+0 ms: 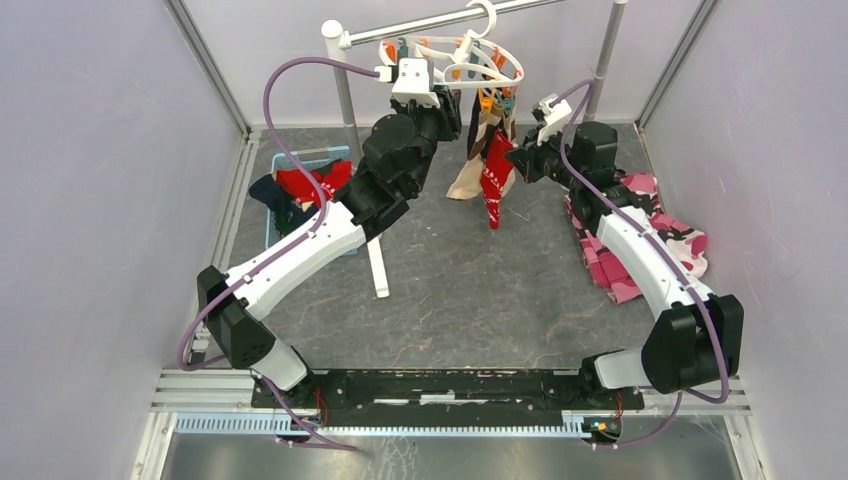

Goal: Clip the socks to the hanger
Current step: Open the clamp at the hanger.

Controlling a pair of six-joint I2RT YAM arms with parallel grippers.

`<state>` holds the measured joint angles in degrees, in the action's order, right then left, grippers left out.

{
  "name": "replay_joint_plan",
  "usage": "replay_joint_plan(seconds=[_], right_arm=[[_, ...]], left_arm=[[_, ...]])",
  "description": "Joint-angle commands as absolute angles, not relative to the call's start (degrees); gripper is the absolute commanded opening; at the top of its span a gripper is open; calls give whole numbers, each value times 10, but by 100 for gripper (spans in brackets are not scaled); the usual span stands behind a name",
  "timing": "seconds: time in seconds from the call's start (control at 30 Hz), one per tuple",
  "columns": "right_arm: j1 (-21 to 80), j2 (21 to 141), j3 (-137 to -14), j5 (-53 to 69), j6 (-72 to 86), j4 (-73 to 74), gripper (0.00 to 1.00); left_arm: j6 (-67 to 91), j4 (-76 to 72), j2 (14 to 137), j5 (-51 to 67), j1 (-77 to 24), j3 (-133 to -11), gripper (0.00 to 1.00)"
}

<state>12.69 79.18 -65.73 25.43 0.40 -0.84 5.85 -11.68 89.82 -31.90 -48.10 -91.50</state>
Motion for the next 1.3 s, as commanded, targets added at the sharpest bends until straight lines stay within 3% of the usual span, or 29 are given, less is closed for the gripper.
replay_joint_plan(seconds=[0.0, 0.13, 0.63, 0.87, 1.07, 1.17, 1.27], right_arm=[[125, 772, -656, 259, 15, -37, 0], [125, 772, -656, 259, 16, -37, 0], [125, 771, -656, 261, 17, -37, 0], [124, 769, -653, 261, 16, -37, 0], [124, 769, -653, 262, 17, -37, 0], [123, 767, -653, 263, 16, -37, 0], [124, 767, -652, 263, 16, -37, 0]], left_arm=[[39, -141, 889, -333, -480, -939, 49], [36, -140, 885, -334, -480, -938, 58], [11, -142, 890, -338, -485, -952, 54], [4, -144, 895, -335, -488, -959, 39], [4, -139, 895, -331, -489, -962, 14], [5, -135, 896, -329, -489, -964, 9], [15, -131, 895, -329, -489, -964, 10]])
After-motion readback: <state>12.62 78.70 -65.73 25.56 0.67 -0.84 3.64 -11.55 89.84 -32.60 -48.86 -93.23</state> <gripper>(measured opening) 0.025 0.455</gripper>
